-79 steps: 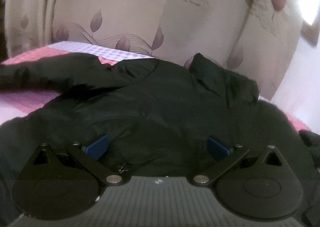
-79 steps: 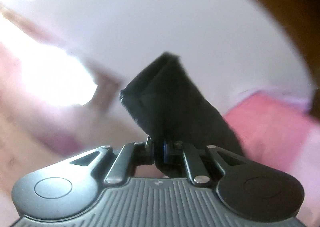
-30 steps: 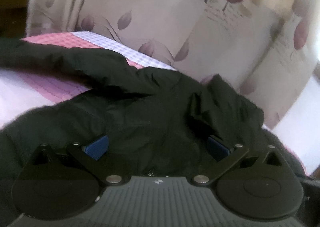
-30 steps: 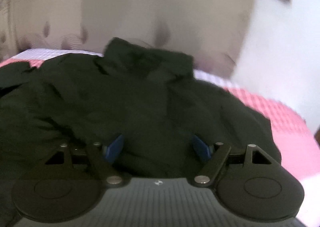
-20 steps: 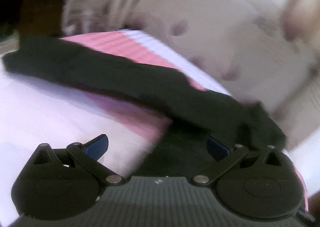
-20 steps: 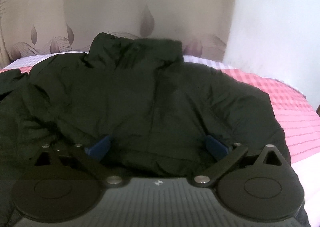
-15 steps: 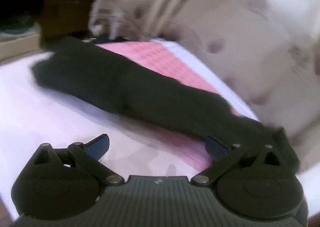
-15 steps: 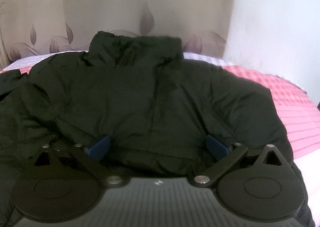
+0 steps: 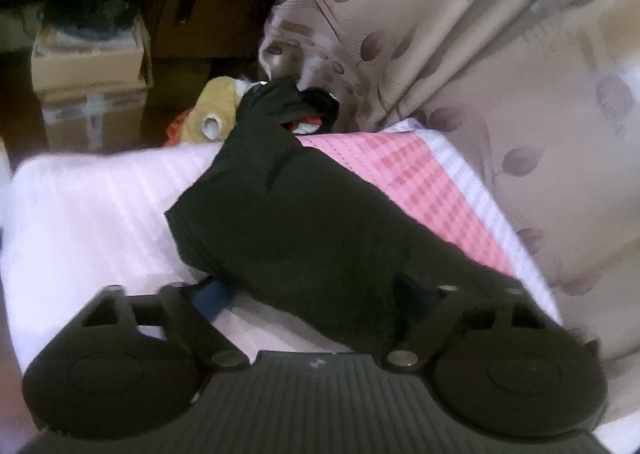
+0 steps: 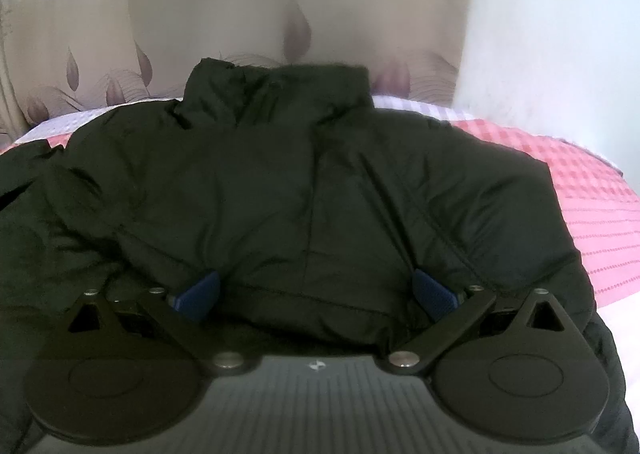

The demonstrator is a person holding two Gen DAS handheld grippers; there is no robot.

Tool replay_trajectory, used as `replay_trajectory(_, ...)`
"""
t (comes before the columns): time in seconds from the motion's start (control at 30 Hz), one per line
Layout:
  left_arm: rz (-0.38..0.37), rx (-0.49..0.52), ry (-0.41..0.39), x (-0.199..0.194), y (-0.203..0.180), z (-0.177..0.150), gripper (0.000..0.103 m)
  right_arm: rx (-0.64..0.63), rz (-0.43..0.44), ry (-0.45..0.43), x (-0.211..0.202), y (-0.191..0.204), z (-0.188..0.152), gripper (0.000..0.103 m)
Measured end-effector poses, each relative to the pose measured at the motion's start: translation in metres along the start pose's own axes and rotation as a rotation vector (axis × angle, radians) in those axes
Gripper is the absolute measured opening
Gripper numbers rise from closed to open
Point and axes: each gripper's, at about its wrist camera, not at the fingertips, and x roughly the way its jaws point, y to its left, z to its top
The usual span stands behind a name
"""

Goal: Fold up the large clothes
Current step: 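Grasp the other jacket sleeve with the left gripper, then fold the held sleeve over the jacket body and open the left gripper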

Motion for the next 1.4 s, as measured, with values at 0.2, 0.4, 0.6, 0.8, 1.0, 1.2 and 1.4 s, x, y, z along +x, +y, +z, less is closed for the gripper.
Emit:
replay_trajectory(0.2,-0.066,-0.065,0.037,0.013,0.013,0.006,0.018,0.049,0.065,-0.015,-0.004,-0.011,-0.002,0.103)
replay_trajectory(0.4,-0.105,0.001,-0.115,-0.007,-0.005,0.004,0.006,0.102,0.116,-0.032,-0.008,-0.021,-0.004,0.103)
replay_trajectory(0.6,-0.220,0.198,-0.281,-0.065,-0.088,-0.003,0.006,0.125,0.157,-0.016,-0.009,-0.030,-0.003,0.103)
replay_trajectory(0.8,-0.440,0.418,-0.297,-0.115,-0.211,-0.044,0.006,0.267,0.170,-0.109,-0.024,-0.046,-0.017,0.103)
replay_trajectory(1.0,-0.629,0.603,-0.215,-0.130,-0.311,-0.126,0.006,0.496,0.228,-0.178,-0.031,-0.082,-0.034,0.103)
replay_trajectory(1.2,-0.707,0.768,-0.105,-0.110,-0.365,-0.214,0.006,0.516,0.247,-0.183,-0.029,-0.086,-0.033,0.103)
replay_trajectory(1.4,-0.689,0.912,-0.013,-0.072,-0.379,-0.281,0.014,0.549,0.267,-0.200,-0.029,-0.090,-0.037,0.103)
